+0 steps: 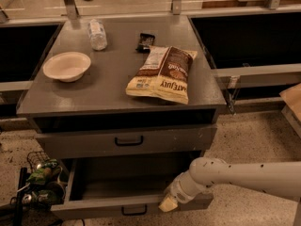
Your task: Open middle drawer
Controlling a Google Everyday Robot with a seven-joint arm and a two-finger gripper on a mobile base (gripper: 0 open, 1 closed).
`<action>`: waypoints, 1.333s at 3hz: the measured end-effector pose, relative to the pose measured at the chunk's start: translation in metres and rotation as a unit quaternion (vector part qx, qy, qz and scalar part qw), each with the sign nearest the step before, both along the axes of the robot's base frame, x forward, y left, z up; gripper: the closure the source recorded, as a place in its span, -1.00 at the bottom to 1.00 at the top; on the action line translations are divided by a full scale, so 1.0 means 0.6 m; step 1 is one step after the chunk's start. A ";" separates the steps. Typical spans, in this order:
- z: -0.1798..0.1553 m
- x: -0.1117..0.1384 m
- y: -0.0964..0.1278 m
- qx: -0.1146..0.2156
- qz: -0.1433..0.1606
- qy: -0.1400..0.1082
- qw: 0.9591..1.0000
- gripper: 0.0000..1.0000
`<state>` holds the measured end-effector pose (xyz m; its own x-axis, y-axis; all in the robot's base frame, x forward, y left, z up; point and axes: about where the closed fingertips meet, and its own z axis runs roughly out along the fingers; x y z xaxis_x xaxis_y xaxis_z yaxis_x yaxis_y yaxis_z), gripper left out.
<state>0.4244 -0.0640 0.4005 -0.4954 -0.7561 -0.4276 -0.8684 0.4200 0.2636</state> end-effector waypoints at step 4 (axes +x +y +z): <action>0.010 -0.106 0.002 0.042 -0.013 0.020 0.999 1.00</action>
Offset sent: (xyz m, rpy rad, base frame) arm -0.0547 -0.0026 0.0111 0.0757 0.0278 -0.0247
